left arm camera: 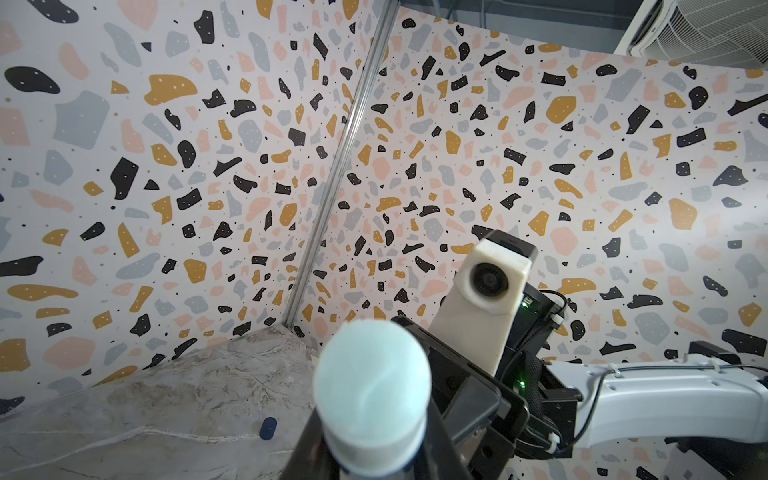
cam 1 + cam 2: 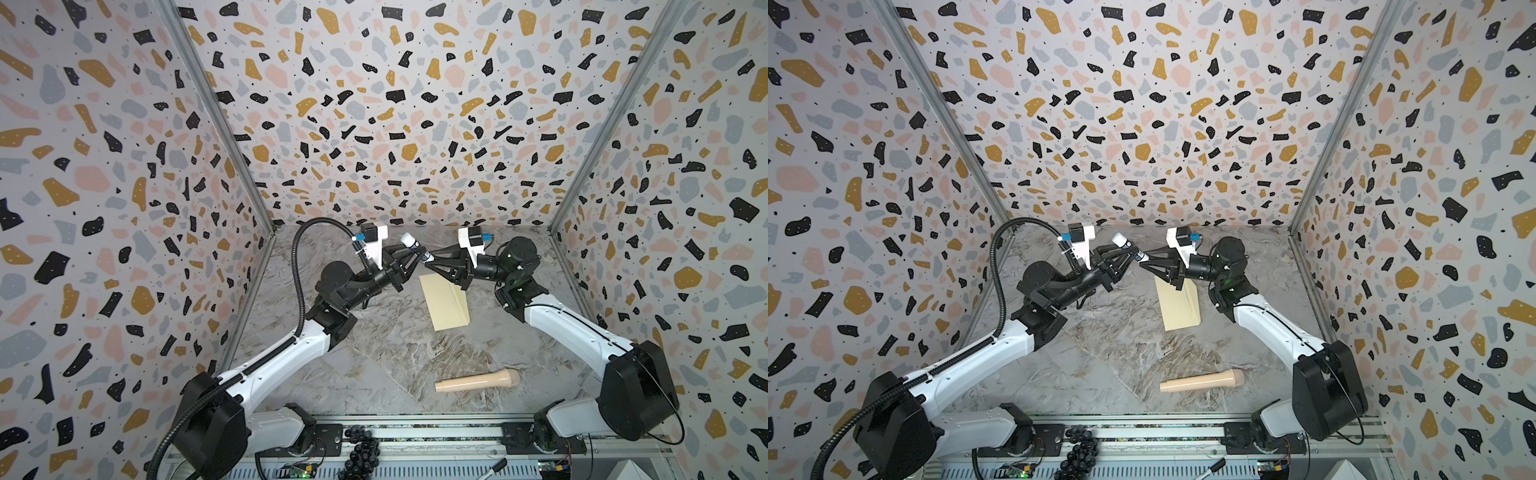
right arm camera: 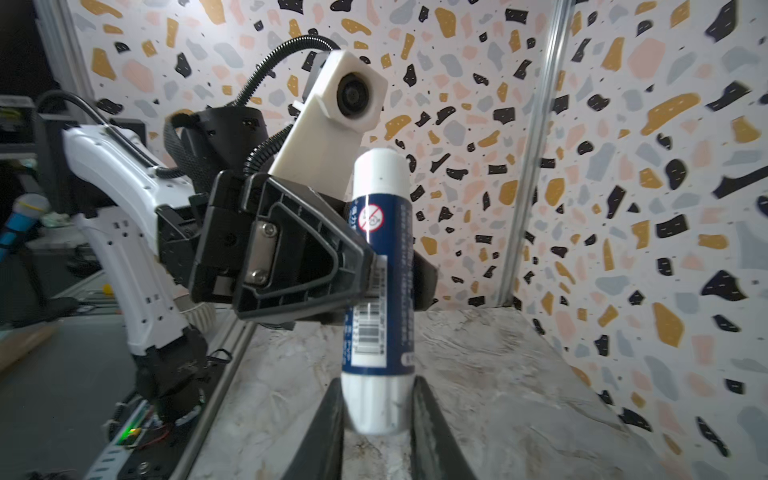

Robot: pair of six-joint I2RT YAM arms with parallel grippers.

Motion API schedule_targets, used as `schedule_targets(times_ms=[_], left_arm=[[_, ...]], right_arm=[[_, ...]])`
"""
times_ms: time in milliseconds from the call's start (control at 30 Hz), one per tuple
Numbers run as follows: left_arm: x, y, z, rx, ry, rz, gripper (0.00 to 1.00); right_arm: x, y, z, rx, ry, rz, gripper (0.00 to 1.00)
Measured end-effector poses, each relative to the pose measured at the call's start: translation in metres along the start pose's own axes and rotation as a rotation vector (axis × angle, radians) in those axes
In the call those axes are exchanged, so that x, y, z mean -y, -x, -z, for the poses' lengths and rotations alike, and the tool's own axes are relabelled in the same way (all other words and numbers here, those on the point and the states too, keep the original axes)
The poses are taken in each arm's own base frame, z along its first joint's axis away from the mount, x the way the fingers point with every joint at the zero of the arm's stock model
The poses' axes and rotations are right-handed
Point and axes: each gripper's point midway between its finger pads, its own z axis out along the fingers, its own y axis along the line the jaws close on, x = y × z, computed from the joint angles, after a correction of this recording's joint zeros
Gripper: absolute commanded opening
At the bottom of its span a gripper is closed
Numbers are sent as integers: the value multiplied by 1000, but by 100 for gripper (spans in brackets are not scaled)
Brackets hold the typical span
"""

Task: Place the letter into the envelope and seal it

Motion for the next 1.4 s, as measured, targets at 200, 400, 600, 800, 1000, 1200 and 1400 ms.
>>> schedule_targets(times_ms=[200,400,600,800,1000,1200,1400], left_arm=[[6,-3,2,-16,-29,-27,0],[-1,-5,2,-14,5,-10,0],[-20,-7,2,1,103,69,0],[-28,-11,0,4,131,136,0],[-33,-18,-3,-7,139,189,0],[-33,-17,-3,-1,136,203,0],[-32,-15,-3,4,132,213,0]], right_arm=[[-9,-3,0,-14,93,-109,6],[-3,-5,0,-24,33,-76,39],[-8,-8,1,-13,-267,201,64],[-8,-8,3,-25,-492,484,60],[6,-4,5,-51,-629,613,51],[16,-12,4,-82,-675,639,45],[20,-20,2,-106,-685,637,33]])
